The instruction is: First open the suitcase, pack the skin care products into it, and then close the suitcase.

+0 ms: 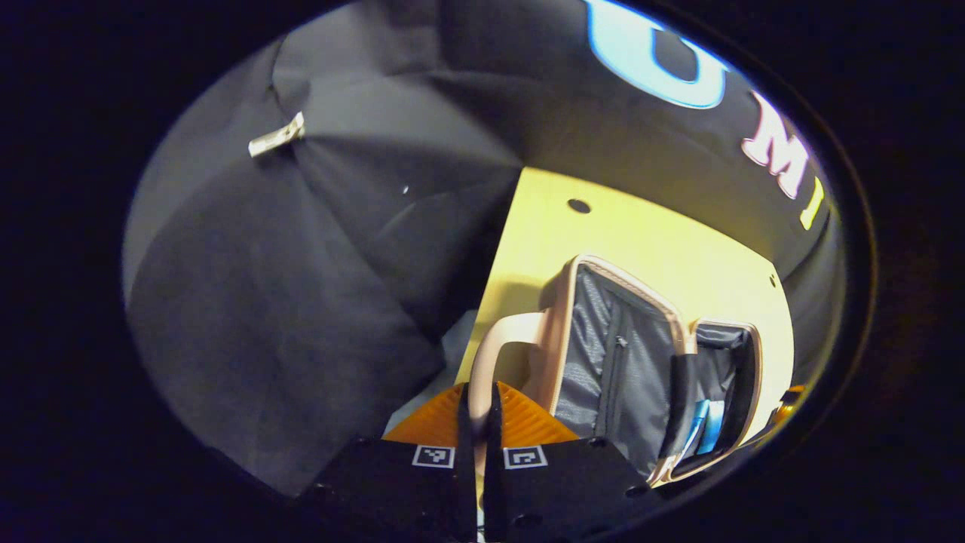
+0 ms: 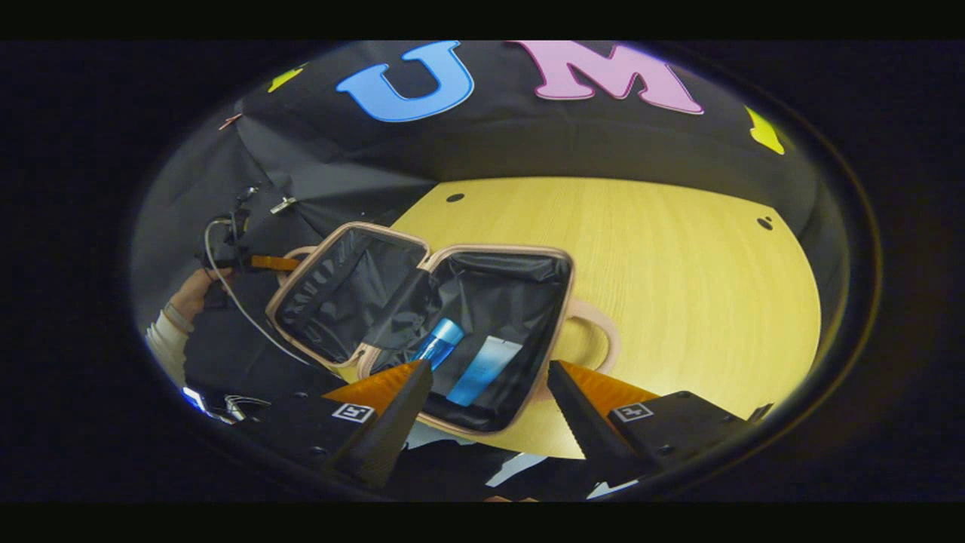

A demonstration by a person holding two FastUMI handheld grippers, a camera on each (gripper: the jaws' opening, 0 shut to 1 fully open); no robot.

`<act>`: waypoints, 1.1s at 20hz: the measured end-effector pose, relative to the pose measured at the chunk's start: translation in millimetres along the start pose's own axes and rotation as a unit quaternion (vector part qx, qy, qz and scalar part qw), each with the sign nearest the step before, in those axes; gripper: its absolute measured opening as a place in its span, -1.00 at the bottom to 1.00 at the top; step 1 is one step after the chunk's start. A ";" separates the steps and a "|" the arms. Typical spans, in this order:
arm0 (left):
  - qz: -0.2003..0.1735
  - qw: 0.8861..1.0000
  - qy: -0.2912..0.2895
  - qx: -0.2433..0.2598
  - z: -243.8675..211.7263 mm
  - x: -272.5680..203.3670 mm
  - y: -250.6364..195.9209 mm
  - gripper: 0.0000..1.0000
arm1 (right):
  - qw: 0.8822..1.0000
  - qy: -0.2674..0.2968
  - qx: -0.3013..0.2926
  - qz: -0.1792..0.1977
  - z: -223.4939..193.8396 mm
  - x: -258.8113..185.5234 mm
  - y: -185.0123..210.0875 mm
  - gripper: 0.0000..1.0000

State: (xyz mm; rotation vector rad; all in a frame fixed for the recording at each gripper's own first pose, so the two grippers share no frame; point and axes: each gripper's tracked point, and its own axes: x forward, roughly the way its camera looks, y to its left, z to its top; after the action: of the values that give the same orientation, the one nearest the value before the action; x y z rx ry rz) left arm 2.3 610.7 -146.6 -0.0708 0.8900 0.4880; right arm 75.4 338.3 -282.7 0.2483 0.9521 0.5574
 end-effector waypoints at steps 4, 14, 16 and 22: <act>-0.048 0.996 -0.062 0.029 48.3 -72.3 -62.1 -0.84 | 1.000 -0.028 0.003 -0.014 8.0 -16.9 -20.9 0.95; -0.296 0.947 -0.124 0.033 67.4 -162.8 -275.1 -0.84 | 0.996 -0.071 0.038 -0.049 0.0 -58.2 -64.8 0.95; -0.340 0.932 -0.124 0.028 61.0 -155.5 -321.3 -0.83 | 0.994 -0.077 0.044 -0.057 -1.0 -66.5 -73.5 0.95; -0.400 0.914 -0.017 0.059 -45.1 -68.0 -472.8 -0.83 | 0.990 -0.085 0.070 -0.091 -22.5 -100.5 -107.9 0.95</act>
State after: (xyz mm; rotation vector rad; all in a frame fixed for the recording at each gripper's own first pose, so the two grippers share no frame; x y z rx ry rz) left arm 140.2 153.1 -189.7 -0.3017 0.7760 -0.3325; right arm 47.9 192.0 -272.2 0.3258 0.8390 0.2961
